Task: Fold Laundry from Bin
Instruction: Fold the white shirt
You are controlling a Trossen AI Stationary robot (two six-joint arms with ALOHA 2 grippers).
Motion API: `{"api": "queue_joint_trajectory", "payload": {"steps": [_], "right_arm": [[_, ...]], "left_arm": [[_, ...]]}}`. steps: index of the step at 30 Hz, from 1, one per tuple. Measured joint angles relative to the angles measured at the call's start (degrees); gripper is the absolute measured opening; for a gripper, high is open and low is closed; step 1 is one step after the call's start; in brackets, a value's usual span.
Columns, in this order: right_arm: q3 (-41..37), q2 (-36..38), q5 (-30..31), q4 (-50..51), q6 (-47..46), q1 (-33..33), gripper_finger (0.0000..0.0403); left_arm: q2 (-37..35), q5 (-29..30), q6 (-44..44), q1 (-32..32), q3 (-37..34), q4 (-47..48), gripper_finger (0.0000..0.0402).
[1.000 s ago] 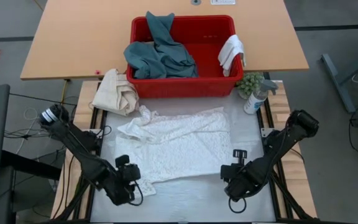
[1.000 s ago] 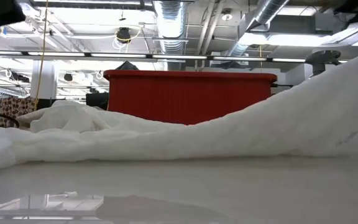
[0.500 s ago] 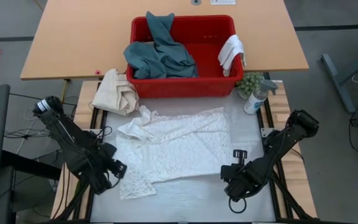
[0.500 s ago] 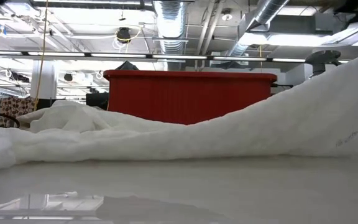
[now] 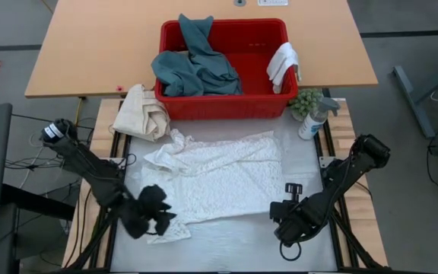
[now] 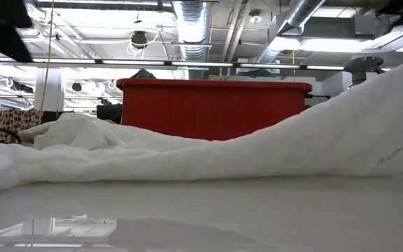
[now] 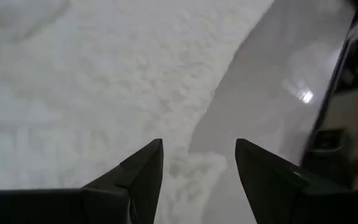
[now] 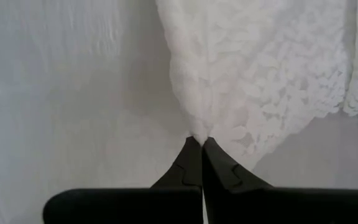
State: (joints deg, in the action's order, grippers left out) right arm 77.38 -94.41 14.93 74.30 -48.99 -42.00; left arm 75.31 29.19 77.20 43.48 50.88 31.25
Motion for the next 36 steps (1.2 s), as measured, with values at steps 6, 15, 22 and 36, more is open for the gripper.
{"api": "queue_joint_trajectory", "payload": {"steps": [6,15,22,36], "right_arm": [[-0.02,0.00,-0.01,-0.65,-0.74,0.00,0.0017],[-0.02,0.00,0.01,-1.70,-0.74,0.00,0.0017],[-0.02,0.00,0.03,-1.98,-0.69,0.00,0.0017],[-0.02,0.00,0.03,-1.94,-0.50,0.00,0.0017]], "left_arm": [[8.20,-6.66,-18.50,-5.07,2.77,-5.68,0.0189],[18.73,-7.94,-22.02,-5.32,9.81,-5.59,0.0189],[26.26,-7.85,-21.48,-5.40,15.29,0.09,0.0189],[27.08,-3.99,-29.09,-5.42,14.57,1.53,0.0189]]}}
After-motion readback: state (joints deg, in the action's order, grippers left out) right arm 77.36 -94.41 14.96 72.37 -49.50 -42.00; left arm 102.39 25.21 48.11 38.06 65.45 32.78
